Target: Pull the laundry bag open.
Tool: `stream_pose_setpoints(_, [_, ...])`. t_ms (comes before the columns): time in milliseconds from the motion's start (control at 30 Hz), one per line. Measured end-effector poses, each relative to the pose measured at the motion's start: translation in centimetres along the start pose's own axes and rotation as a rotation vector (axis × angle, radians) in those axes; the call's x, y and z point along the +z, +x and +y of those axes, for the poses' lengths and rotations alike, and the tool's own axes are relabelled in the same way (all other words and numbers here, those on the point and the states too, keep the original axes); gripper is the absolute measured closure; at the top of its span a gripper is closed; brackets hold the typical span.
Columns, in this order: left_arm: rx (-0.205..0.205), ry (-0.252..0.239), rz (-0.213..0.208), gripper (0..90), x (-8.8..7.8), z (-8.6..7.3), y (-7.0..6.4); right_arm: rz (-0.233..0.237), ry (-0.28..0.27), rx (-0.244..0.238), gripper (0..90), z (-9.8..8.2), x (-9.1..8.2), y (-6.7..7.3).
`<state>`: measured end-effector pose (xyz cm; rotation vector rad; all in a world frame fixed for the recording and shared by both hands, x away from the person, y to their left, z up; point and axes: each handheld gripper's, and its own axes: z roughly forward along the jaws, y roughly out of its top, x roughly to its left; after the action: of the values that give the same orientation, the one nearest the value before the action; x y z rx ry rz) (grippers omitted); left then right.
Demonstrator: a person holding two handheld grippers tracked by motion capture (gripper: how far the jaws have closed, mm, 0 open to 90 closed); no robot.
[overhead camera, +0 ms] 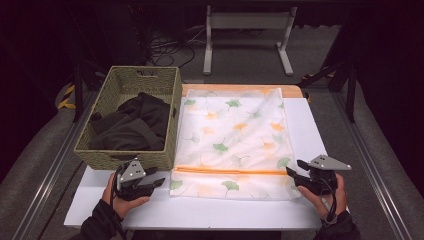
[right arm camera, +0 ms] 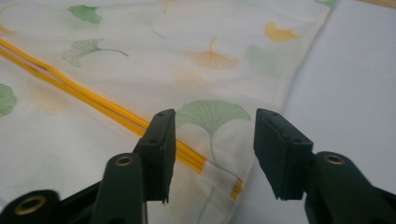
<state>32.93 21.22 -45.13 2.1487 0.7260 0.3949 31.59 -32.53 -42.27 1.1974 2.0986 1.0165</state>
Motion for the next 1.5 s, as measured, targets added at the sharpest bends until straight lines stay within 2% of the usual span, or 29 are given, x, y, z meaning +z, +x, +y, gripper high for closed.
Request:
stream_pose_setpoints(167, [0.004, 0.017, 0.043, 30.0, -0.9, -1.1, 0.1, 0.070, -0.002, -0.072, 44.3, 1.5, 0.5, 1.8])
stream_pose_setpoints(200, [0.004, 0.017, 0.043, 27.5, -0.9, -1.1, 0.1, 0.070, -0.002, -0.072, 44.3, 1.5, 0.5, 1.8])
stream_pose_setpoints(233, [0.007, 0.016, 0.057, 27.5, -1.3, -1.5, 0.3, 0.090, -0.001, -0.084, 44.5, 1.8, 0.7, 2.2])
stream_pose_setpoints(367, [-0.041, 0.002, 0.062, 19.3, -2.1, -2.5, 1.0, 0.148, 0.015, -0.173, 43.9, 3.8, 2.5, 4.8])
stream_pose_setpoints(467, [-0.054, -0.002, 0.067, 14.9, -2.7, -3.1, 1.4, 0.195, 0.036, -0.198, 41.6, 4.9, 4.5, 6.4])
stream_pose_setpoints(633, [-0.084, -0.004, 0.073, 11.1, -3.2, -4.0, 2.1, 0.234, 0.084, -0.230, 36.0, 6.2, 7.8, 8.3])
stream_pose_setpoints(667, [-0.092, -0.002, 0.078, 10.7, -3.2, -4.0, 2.1, 0.236, 0.088, -0.233, 35.4, 6.4, 8.3, 8.4])
stream_pose_setpoints(800, [-0.083, -0.005, 0.082, 10.6, -3.4, -4.2, 2.0, 0.240, 0.124, -0.237, 32.7, 6.7, 10.1, 8.6])
stream_pose_setpoints(900, [-0.094, -0.009, 0.082, 10.6, -3.7, -4.3, 1.9, 0.260, 0.143, -0.212, 32.1, 6.4, 10.6, 8.3])
stream_pose_setpoints(1067, [-0.105, -0.014, 0.087, 10.6, -3.9, -4.5, 1.9, 0.267, 0.175, -0.210, 31.6, 6.2, 11.3, 8.3])
stream_pose_setpoints(1133, [-0.109, -0.017, 0.082, 10.6, -3.9, -4.5, 1.9, 0.253, 0.190, -0.220, 31.6, 6.1, 11.7, 8.3])
stream_pose_setpoints(1200, [-0.109, -0.018, 0.082, 10.6, -3.9, -4.6, 1.9, 0.265, 0.192, -0.204, 31.7, 6.0, 11.9, 8.1])
stream_pose_setpoints(1333, [-0.101, -0.023, 0.081, 10.6, -4.1, -4.6, 2.0, 0.295, 0.173, -0.202, 31.6, 6.1, 11.4, 8.1])
stream_pose_setpoints(1400, [-0.101, -0.022, 0.079, 10.6, -4.1, -4.5, 1.9, 0.310, 0.180, -0.202, 31.5, 5.8, 11.2, 8.3])
stream_pose_setpoints(1467, [-0.103, -0.022, 0.081, 10.6, -4.1, -4.5, 1.9, 0.298, 0.203, -0.218, 30.9, 5.5, 11.5, 8.5])
stream_pose_setpoints(1500, [-0.107, -0.022, 0.077, 10.6, -4.0, -4.5, 1.8, 0.298, 0.198, -0.218, 30.8, 5.4, 11.5, 8.5])
